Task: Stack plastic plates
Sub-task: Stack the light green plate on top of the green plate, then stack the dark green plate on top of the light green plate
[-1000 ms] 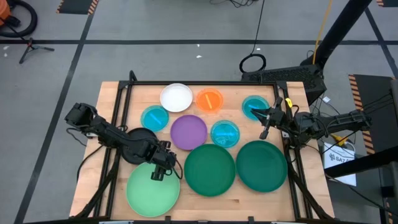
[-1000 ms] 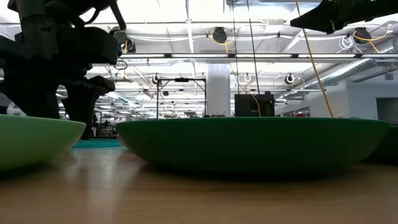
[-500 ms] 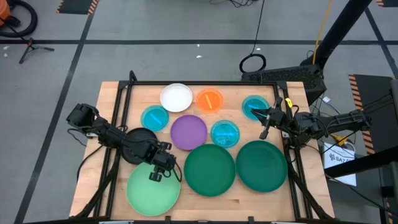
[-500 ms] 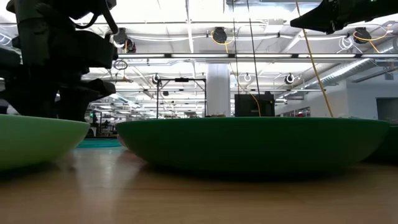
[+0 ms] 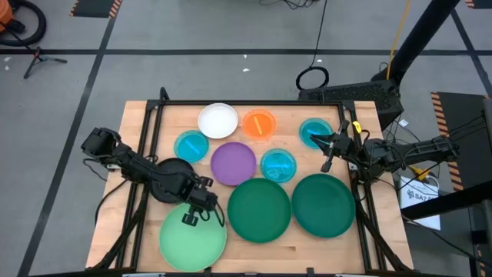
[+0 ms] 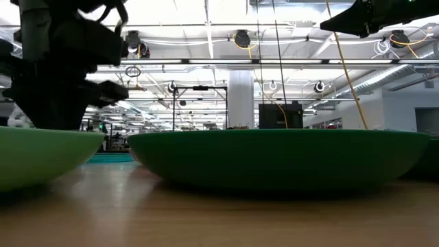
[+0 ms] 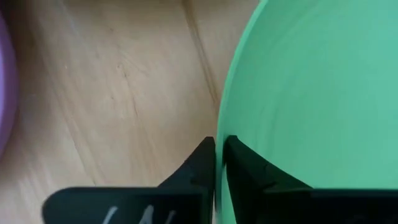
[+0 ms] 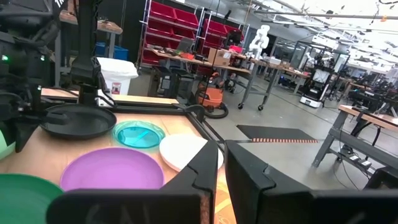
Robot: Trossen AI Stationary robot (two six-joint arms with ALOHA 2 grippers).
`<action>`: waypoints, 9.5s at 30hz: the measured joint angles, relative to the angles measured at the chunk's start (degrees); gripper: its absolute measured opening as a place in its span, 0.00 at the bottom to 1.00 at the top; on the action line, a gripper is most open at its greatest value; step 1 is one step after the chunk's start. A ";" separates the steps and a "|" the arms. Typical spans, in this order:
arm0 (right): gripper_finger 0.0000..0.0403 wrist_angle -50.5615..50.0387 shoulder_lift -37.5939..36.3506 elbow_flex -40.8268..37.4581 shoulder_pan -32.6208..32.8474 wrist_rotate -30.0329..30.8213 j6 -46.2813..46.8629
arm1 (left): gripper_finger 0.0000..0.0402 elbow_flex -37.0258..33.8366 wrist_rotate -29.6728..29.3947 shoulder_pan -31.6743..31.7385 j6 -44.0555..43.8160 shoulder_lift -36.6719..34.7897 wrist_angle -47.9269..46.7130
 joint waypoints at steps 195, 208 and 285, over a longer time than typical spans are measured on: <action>0.01 -41.09 40.62 20.31 11.00 -34.31 58.00 | 0.17 -8.75 -19.61 27.50 -0.45 -34.69 26.61; 0.00 -38.87 46.89 20.31 18.13 -32.83 65.59 | 0.17 -8.73 -19.58 27.45 -1.21 -34.69 24.80; 0.39 -61.87 47.47 24.02 -4.46 -20.74 25.58 | 0.17 -8.73 -19.63 30.62 10.17 -34.67 17.87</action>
